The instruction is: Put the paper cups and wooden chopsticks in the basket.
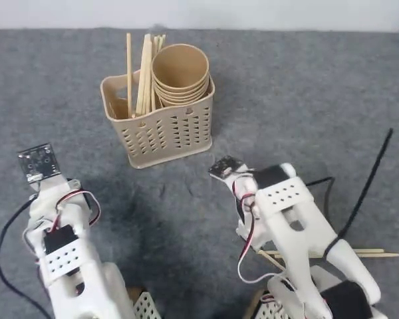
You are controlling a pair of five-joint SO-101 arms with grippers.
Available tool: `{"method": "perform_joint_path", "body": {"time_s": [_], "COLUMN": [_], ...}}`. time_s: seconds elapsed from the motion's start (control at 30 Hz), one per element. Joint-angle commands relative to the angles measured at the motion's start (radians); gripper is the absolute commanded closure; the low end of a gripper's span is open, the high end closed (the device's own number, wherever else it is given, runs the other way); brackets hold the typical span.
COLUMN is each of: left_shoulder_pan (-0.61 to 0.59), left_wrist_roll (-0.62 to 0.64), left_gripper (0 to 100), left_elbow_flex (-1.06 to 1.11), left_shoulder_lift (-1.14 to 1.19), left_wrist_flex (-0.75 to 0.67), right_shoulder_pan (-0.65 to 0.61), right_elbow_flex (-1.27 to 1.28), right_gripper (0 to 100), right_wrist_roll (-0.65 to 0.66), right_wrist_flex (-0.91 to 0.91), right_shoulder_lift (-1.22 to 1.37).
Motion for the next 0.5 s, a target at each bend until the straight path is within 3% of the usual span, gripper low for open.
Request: {"method": "perform_joint_path", "body": {"time_s": [0.0, 0.13, 0.47], "left_shoulder_pan": [0.003, 0.003, 0.003], "left_wrist_roll": [-0.011, -0.011, -0.011], "left_gripper": [97, 97, 97], "left_elbow_flex": [-0.004, -0.004, -0.004], "left_shoulder_lift": [-0.017, -0.017, -0.017], "left_wrist_flex": [-0.026, -0.026, -0.026], "right_shoulder_pan": [-0.064, -0.145, -0.147], "right_elbow_flex": [0.034, 0.092, 0.187], "right_gripper": [87.9, 87.9, 88.4], "right_wrist_roll": [0.014, 0.012, 0.017], "right_wrist_flex": [-0.081, -0.183, -0.375], "right_shoulder_lift": [-0.033, -0.033, -0.031]}}
